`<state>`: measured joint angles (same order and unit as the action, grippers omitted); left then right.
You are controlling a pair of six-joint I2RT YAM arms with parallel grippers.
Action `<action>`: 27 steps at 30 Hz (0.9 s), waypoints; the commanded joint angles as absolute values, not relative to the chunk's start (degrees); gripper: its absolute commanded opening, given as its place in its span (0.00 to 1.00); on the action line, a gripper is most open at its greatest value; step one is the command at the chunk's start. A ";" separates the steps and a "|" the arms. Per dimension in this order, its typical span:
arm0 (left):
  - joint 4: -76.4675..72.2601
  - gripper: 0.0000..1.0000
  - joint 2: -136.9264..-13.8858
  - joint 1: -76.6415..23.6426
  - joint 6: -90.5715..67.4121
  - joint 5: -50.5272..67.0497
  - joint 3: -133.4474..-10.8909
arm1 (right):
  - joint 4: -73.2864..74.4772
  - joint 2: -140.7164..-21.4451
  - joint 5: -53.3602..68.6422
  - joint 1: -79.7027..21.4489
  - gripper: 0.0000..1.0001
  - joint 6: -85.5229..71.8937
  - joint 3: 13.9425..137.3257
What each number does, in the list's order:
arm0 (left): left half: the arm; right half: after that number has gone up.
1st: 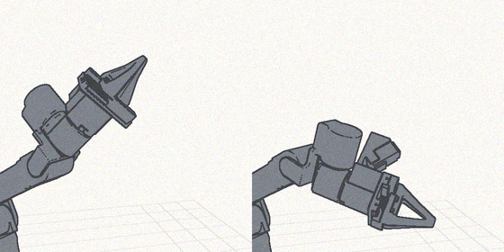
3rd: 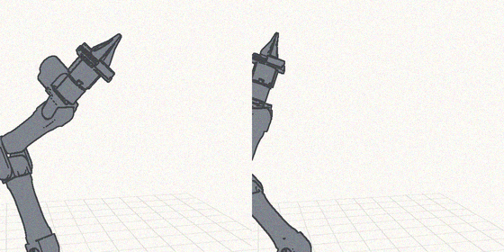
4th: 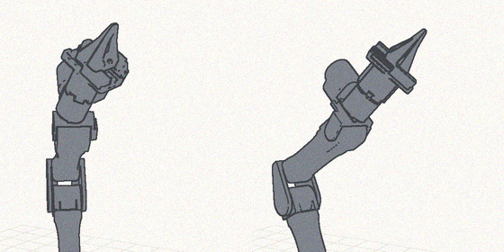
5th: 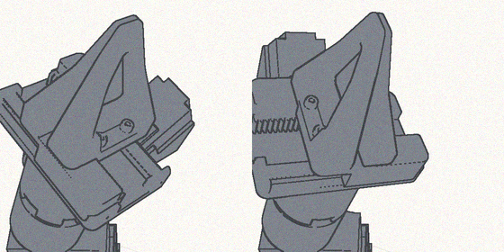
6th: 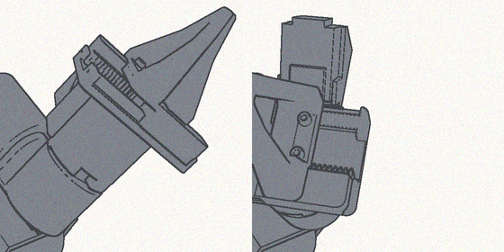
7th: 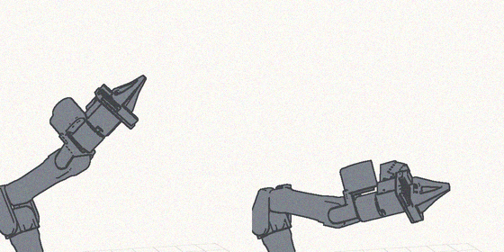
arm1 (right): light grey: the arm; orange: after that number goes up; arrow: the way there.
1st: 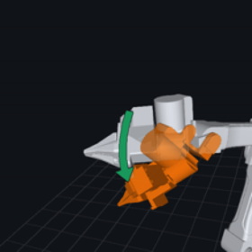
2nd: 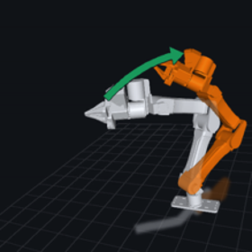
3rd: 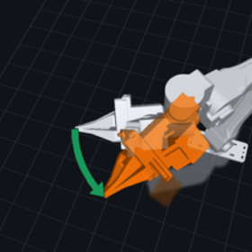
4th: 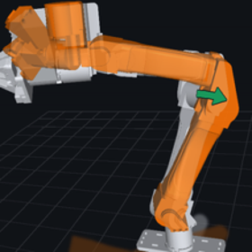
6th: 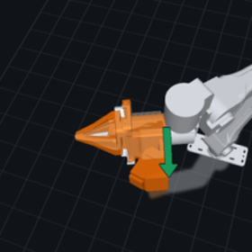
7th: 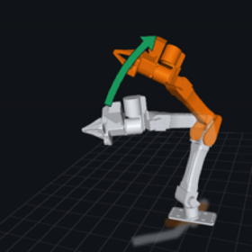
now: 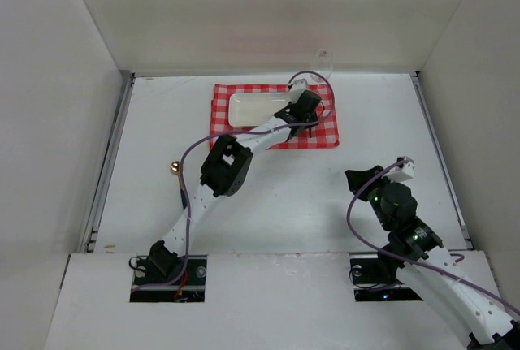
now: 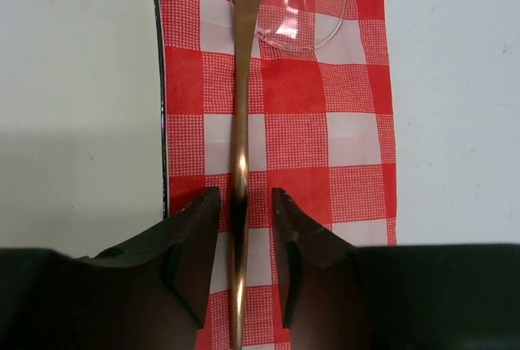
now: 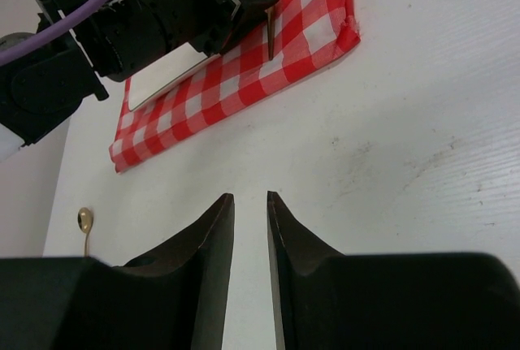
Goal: Set the dinner table for one person
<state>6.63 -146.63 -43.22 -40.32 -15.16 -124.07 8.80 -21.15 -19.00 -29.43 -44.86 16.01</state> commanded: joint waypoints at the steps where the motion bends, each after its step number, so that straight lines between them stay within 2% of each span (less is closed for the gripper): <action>1: 3.52 0.31 -141.86 -44.07 -40.61 -17.84 -122.00 | 6.15 -21.27 -18.46 -29.84 0.29 -45.00 16.08; 8: 2.38 0.38 -135.89 -45.30 -38.15 -18.28 -119.01 | 5.98 -21.62 -18.63 -29.84 0.29 -45.00 16.00; 13: -2.19 0.40 -124.22 -47.32 -31.22 -20.65 -111.82 | 5.80 -21.45 -18.63 -29.84 0.32 -45.00 15.91; 18: -5.10 0.40 -109.72 -46.98 -27.16 -23.37 -98.65 | 5.36 -21.88 -18.37 -29.92 0.34 -45.00 15.82; 21: -4.66 0.35 -100.14 -45.66 -26.72 -26.18 -86.62 | 5.36 -21.62 -18.28 -30.19 0.34 -45.00 15.82; 25: -2.30 0.11 -85.03 -42.42 -27.50 -33.29 -65.62 | 5.10 -20.13 -18.28 -30.80 0.33 -45.00 15.38; 27: 2.26 0.08 -77.38 -40.22 -29.87 -37.68 -56.64 | 4.92 -19.78 -18.28 -31.33 0.32 -44.91 15.38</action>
<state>-4.80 -82.96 -42.78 -28.58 -29.21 -66.96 8.51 -20.71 -18.81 -30.33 -44.86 15.90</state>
